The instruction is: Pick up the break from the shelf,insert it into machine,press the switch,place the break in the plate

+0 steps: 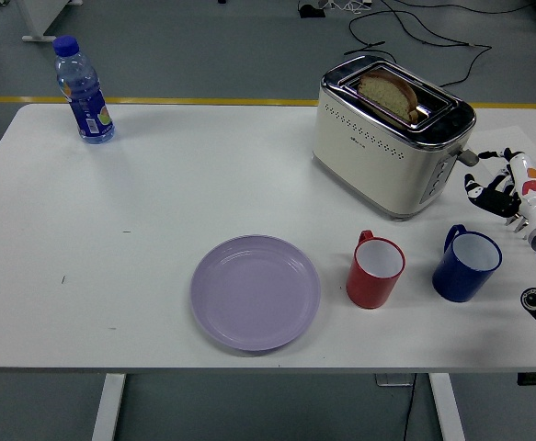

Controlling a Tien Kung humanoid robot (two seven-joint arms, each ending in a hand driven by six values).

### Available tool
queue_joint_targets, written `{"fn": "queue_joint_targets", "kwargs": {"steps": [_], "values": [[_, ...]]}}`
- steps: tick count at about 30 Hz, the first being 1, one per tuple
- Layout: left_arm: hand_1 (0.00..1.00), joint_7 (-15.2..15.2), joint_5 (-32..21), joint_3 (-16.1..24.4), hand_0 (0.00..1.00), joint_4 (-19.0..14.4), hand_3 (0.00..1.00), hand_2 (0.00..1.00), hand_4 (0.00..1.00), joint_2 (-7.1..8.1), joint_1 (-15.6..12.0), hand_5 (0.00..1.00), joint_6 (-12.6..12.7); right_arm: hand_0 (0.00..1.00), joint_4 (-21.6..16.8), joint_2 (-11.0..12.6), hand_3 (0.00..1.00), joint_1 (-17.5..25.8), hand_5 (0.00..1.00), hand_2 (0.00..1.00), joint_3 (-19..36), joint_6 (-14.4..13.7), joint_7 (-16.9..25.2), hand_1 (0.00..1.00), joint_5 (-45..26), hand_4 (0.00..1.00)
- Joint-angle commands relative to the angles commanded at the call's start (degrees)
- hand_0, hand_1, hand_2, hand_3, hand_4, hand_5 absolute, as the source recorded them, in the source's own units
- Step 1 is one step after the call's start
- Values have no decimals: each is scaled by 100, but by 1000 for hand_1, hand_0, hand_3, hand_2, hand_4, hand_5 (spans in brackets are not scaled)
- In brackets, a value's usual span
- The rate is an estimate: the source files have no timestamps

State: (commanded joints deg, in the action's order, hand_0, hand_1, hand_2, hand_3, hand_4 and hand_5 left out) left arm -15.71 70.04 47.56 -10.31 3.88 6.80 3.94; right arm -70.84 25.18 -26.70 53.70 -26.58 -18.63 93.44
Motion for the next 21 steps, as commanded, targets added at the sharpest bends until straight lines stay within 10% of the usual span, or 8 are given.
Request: {"fn": "queue_joint_targets", "kwargs": {"steps": [21], "values": [[593,-1,-30,-4,654,0,600,596,330,-11,11,947,-1,113,153,-284,726,-73,349,252,-77,31,-19,133,77,656]]}}
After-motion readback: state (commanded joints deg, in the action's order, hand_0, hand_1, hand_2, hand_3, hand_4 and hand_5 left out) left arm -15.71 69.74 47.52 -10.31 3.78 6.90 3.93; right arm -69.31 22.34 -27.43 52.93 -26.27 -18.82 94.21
